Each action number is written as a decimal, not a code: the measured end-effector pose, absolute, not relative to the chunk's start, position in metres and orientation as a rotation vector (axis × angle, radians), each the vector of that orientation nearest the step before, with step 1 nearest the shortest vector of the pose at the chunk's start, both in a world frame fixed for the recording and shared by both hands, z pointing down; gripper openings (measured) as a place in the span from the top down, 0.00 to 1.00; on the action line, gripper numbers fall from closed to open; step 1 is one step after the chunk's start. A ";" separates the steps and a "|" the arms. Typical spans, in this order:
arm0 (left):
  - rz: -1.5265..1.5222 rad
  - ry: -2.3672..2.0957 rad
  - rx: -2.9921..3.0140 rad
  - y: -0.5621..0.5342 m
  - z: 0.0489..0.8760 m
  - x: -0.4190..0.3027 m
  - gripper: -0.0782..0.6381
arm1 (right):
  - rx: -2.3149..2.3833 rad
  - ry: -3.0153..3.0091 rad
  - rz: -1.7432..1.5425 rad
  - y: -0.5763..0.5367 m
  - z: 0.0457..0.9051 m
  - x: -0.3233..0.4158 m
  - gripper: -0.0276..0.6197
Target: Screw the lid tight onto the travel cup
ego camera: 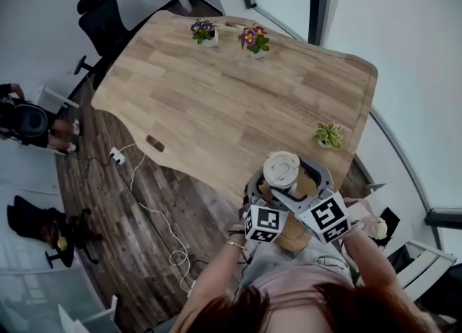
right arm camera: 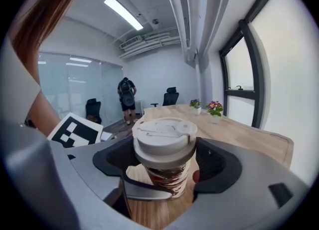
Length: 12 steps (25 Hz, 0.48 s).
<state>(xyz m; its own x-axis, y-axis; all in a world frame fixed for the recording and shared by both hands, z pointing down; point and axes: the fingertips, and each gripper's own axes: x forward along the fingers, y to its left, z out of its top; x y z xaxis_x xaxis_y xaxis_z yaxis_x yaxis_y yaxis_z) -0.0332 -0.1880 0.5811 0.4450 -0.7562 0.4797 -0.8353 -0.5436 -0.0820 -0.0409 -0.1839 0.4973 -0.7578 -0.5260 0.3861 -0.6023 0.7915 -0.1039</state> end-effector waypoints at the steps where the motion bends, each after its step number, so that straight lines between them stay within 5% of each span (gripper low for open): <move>1: 0.719 -1.360 2.550 -0.187 0.582 -0.033 0.40 | 0.803 -2.645 0.326 -0.182 0.498 -0.041 0.37; 7: 0.833 -1.049 2.704 -0.178 0.584 -0.029 0.40 | 0.464 -2.646 0.307 -0.176 0.500 -0.036 0.37; 12: 0.819 -1.181 2.633 -0.181 0.583 -0.030 0.40 | 0.649 -2.661 0.275 -0.178 0.498 -0.037 0.37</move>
<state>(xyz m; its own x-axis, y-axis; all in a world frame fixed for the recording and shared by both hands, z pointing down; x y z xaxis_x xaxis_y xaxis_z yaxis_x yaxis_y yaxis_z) -0.0301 -0.1807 0.5827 0.5431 -0.6490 0.5328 -0.7264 -0.6814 -0.0897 -0.0372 -0.1776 0.4985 -0.8183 -0.4013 0.4114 -0.4769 0.8737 -0.0962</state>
